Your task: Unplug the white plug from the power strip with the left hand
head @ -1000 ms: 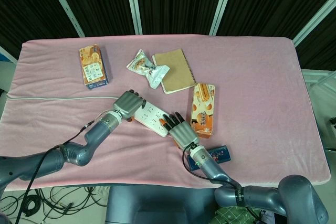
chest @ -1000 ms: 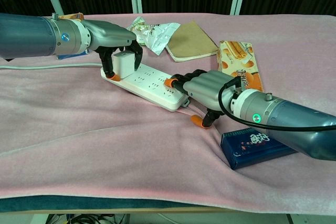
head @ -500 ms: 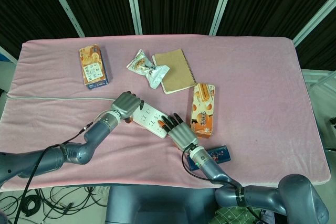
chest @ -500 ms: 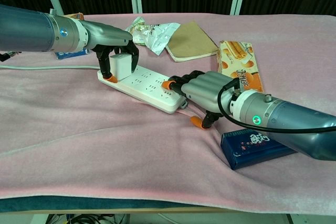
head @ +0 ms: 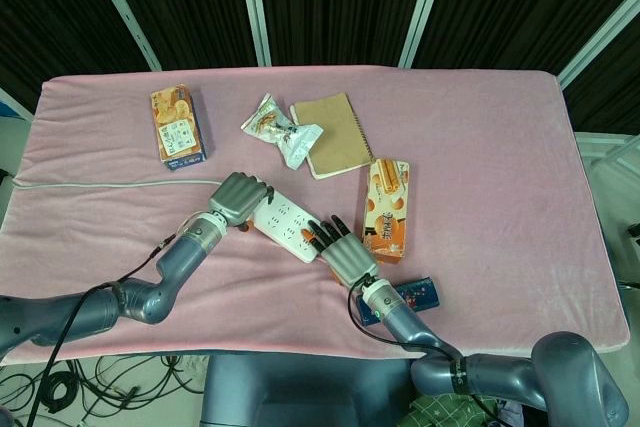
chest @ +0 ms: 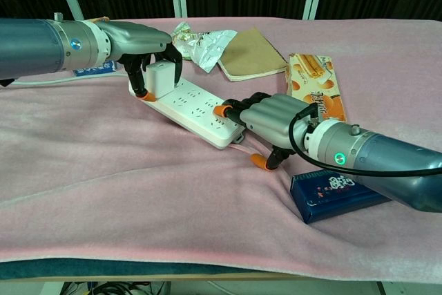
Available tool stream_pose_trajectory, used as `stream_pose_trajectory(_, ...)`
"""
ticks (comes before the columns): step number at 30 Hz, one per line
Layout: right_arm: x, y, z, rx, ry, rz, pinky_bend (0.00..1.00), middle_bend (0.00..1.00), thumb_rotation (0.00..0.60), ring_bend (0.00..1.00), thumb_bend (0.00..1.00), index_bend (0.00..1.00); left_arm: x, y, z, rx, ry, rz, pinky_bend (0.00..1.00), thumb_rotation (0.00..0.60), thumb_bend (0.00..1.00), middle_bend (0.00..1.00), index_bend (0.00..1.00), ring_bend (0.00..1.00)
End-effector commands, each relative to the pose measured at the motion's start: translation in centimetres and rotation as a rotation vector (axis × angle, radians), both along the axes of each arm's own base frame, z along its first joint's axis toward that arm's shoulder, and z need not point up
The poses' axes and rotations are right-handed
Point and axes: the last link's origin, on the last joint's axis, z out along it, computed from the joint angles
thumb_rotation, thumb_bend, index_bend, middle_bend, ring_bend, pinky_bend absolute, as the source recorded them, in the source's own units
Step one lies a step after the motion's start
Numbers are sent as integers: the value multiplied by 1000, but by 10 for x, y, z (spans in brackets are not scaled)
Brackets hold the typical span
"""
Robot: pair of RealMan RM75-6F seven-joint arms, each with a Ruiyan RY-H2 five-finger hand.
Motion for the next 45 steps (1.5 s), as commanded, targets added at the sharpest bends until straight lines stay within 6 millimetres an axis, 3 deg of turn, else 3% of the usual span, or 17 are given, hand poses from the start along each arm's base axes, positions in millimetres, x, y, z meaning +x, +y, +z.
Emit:
stream_pose_trajectory(1,-1,0,0,1,3,2,41,131,600,91,267,86,-15,-7,-3,73,-82,-50,386,600,653,678,705,335)
stream_pose_trajectory(7,1,1,0,8,-1,5,42,145,600,98,267,100,-32,-11,-6,73,-111,-93,388,600,653,685,714,346)
stream_pose_trajectory(18,2,2,0,14,13,15,42,147,600,99,267,116,-42,-19,-14,40,-221,-151,392,600,653,689,719,350)
stream_pose_trajectory(25,1,3,0,18,24,20,42,147,600,99,266,116,-38,-15,-8,34,-302,-130,392,600,653,689,719,350)
stream_pose_trajectory(30,0,3,-1,19,33,18,42,147,600,99,266,116,-32,-13,-5,-14,-414,-21,392,600,653,689,719,350)
stream_pose_trajectory(38,1,2,1,9,32,17,42,147,600,99,266,116,-19,-6,14,24,-429,-57,391,600,653,688,719,350)
stream_pose_trajectory(45,12,-3,8,-43,-51,9,42,101,600,74,266,73,-15,-10,44,87,-331,-146,391,600,653,687,715,350)
